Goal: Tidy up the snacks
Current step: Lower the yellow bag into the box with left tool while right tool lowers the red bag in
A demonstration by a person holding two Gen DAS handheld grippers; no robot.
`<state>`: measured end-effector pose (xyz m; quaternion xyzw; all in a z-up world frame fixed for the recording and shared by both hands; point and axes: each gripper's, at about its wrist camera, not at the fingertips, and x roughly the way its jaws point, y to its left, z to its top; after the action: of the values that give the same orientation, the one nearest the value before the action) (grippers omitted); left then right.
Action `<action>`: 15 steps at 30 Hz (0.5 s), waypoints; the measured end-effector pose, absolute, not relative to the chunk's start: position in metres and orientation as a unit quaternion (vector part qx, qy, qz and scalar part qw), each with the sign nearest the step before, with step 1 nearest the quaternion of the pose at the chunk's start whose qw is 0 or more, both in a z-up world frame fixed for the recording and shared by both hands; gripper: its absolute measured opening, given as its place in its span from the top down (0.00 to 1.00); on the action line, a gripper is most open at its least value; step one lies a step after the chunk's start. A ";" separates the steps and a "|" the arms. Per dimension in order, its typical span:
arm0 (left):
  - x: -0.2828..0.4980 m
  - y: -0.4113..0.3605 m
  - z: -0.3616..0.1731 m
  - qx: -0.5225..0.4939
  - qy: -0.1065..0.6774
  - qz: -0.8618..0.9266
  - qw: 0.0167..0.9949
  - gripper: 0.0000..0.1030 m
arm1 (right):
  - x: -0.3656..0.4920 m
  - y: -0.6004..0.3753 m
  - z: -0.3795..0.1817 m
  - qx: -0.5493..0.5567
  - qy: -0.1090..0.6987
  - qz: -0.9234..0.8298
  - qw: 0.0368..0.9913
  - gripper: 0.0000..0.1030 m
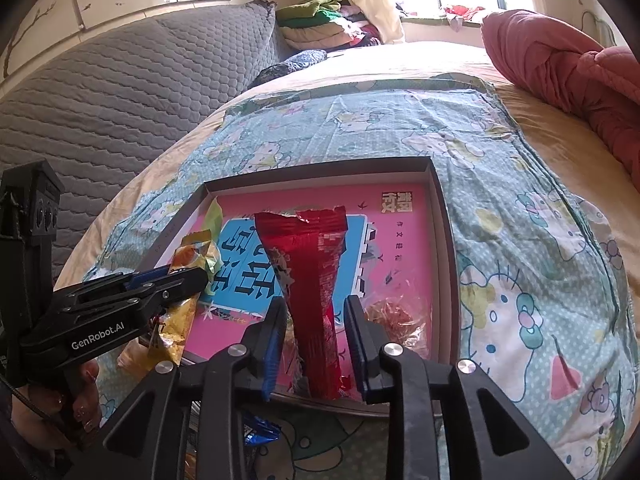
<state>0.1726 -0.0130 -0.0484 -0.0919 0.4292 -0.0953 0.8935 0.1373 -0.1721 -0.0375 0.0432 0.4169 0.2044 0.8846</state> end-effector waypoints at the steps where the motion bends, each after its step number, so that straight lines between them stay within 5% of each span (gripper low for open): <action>1: 0.173 -0.013 -0.048 -0.093 0.430 -0.097 0.893 0.75 | 0.137 -0.172 -0.038 0.044 0.417 0.204 0.885 0.71; 15: 0.170 -0.019 -0.047 -0.095 0.444 -0.109 0.884 0.55 | 0.137 -0.182 -0.032 0.058 0.411 0.193 0.889 0.63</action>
<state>0.1698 -0.0195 -0.0470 -0.0953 0.4441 -0.1089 0.8842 0.1373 -0.1816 -0.0324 0.0580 0.4105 0.1927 0.8894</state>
